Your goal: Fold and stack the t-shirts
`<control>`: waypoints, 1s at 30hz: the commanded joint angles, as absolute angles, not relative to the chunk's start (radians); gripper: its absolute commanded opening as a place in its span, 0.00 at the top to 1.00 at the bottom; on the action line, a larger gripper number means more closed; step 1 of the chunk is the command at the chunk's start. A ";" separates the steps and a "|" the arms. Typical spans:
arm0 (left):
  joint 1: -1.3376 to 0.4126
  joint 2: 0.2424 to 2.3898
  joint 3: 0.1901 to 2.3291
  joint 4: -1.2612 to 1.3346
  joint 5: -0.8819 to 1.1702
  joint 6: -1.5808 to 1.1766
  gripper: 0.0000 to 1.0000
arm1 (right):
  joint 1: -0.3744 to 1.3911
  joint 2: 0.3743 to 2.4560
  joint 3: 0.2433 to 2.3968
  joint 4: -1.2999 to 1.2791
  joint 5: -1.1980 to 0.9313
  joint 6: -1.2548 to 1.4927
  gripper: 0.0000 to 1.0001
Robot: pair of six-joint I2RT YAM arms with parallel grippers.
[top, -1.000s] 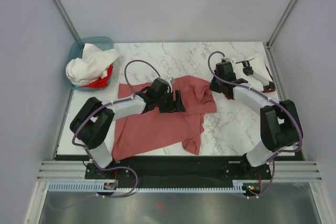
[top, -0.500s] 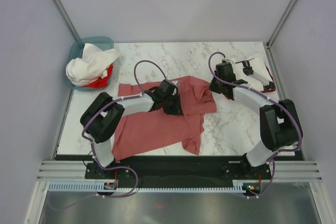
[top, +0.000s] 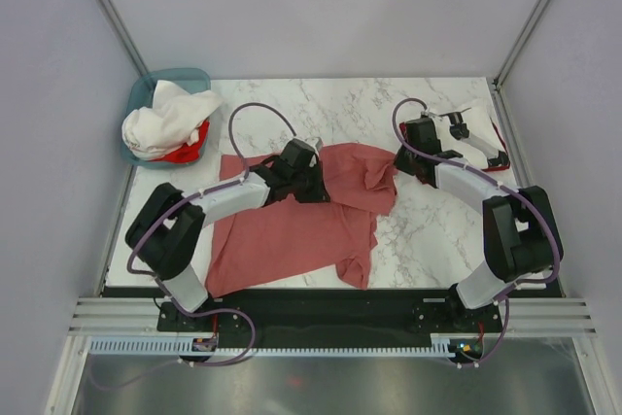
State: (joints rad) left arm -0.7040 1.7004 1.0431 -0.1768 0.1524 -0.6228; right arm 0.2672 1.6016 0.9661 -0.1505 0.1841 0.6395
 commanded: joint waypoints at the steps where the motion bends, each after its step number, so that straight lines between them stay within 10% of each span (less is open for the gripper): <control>1: -0.641 1.582 0.987 -0.135 0.181 -0.601 0.98 | 0.241 1.575 0.953 -0.133 0.293 0.689 1.00; 6: -0.577 1.520 0.934 -0.118 0.216 -0.614 0.98 | 0.233 1.591 0.965 -0.140 0.259 0.677 0.83; 8: -0.560 1.506 0.922 -0.118 0.212 -0.620 0.98 | 0.233 1.592 0.972 -0.144 0.227 0.667 0.39; 24: -0.485 1.462 0.877 -0.066 0.236 -0.658 0.98 | 0.414 1.399 0.798 -0.135 -0.276 0.635 0.53; 30: -0.480 1.467 0.877 -0.063 0.244 -0.658 0.98 | 0.639 1.437 0.744 -0.120 -0.190 0.626 0.44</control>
State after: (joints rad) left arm -0.4858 1.5002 0.8829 -0.1059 0.2203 -0.6365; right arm 0.5728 1.4166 0.7364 -0.1387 -0.2058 0.6357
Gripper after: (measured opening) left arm 0.027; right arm 0.555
